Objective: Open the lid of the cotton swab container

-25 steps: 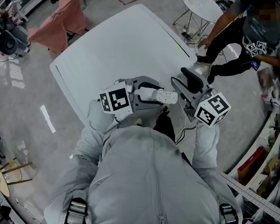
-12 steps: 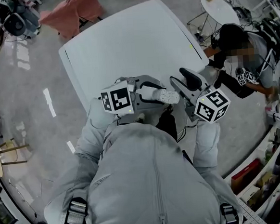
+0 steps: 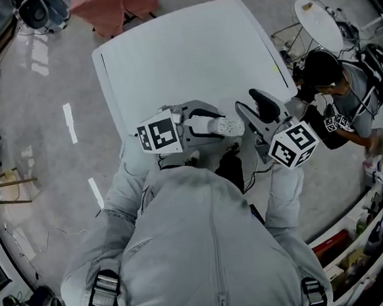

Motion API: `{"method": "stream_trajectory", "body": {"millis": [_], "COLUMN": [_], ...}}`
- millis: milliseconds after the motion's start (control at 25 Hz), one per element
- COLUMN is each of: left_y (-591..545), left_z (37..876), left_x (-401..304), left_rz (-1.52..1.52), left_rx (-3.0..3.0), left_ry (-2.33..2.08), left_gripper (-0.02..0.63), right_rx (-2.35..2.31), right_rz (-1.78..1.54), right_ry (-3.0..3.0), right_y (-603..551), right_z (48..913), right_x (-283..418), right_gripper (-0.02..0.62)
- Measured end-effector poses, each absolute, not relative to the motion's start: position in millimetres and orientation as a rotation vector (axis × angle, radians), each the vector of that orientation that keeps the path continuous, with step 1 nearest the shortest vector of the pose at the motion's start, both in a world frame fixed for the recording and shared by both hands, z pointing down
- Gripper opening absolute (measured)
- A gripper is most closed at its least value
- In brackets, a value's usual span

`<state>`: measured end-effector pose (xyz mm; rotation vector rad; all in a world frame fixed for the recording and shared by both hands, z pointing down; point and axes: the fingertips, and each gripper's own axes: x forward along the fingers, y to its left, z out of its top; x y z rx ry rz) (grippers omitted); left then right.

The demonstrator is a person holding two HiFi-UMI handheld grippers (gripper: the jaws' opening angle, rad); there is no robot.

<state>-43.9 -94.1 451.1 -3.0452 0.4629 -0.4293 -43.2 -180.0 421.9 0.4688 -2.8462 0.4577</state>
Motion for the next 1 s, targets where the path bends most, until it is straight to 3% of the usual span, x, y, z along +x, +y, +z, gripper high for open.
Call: {"method": "stream_trajectory", "body": {"millis": [680,1000], "left_y": [-183.6,-210.2], "left_z": [449.1,431.3], "left_x": [-107.2,-129.9], "left_rz": [-0.346,-0.270], "left_rx": [-2.850,-2.718], "left_ry": [1.268,1.506], "left_gripper": [0.210,0.210], "right_rx": [0.737,0.907], "right_rz": [0.015,-0.037], "right_ry": [-2.846,-2.844], "right_y": [-224.3,-252.7], "right_z": [400.8,380.6], "right_x": [-56.4,-42.5], "right_gripper": [0.233,0.113]}}
